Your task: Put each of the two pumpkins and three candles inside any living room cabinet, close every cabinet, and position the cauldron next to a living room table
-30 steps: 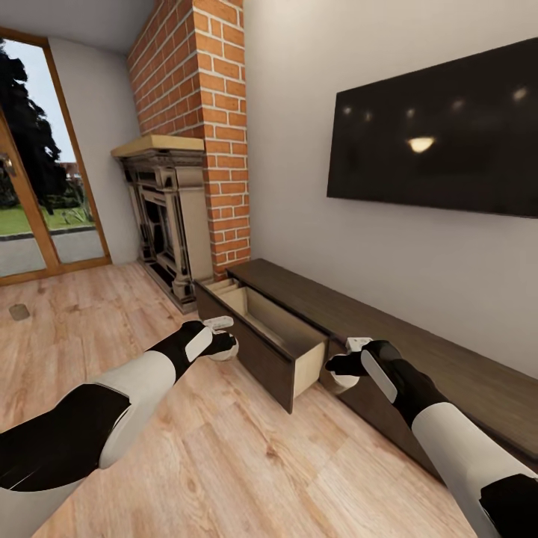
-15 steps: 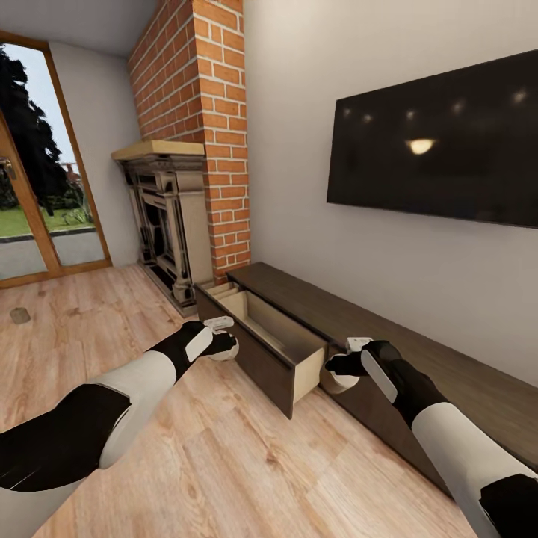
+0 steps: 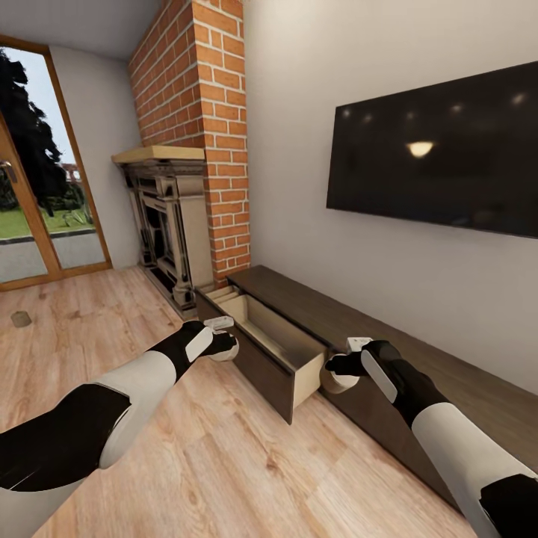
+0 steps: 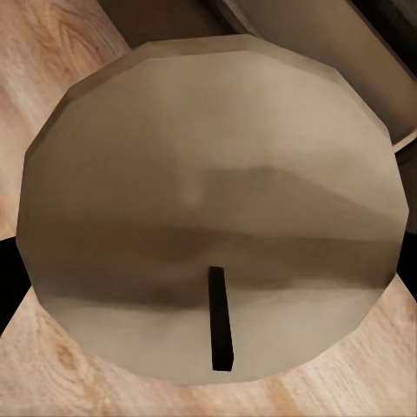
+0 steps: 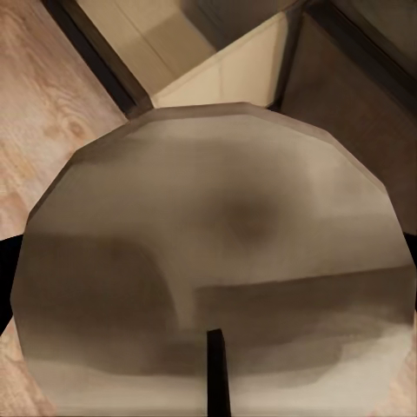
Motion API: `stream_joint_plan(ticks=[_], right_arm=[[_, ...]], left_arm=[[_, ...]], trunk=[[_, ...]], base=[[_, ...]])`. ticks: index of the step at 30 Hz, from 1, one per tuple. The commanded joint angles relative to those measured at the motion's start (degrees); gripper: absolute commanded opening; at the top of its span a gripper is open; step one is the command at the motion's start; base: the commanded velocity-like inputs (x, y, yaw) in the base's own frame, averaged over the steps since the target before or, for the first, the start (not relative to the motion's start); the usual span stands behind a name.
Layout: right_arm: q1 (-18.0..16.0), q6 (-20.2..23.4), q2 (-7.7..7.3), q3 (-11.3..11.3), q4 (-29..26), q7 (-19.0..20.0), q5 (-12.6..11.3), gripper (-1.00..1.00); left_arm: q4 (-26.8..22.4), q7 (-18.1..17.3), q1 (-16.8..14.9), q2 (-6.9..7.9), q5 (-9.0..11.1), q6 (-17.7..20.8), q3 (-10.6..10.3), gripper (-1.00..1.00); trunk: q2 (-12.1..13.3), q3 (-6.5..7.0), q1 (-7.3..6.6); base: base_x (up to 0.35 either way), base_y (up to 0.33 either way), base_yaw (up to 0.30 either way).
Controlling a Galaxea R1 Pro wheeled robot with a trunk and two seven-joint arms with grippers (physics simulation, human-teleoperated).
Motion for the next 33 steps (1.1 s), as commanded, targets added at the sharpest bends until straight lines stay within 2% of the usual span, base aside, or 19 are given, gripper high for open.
stream_joint_plan(ticks=[1, 33], right_arm=[[-0.05, 0.13, -0.07, 0.31, -0.07, -0.57, -0.61, -1.00], [-0.05, 0.14, -0.10, 0.31, -0.14, -0.49, -0.61, -1.00]], left_arm=[[-0.10, 0.41, -0.02, 0.02, 0.55, 0.25, -0.38, -1.00], [-0.06, 0.44, -0.02, -0.51, 0.54, 0.18, -0.38, -1.00]], trunk=[[0.39, 0.12, -0.23], [13.22, 5.89, -7.26]], base=[[0.000, 0.000, 0.000], [0.000, 0.000, 0.000]])
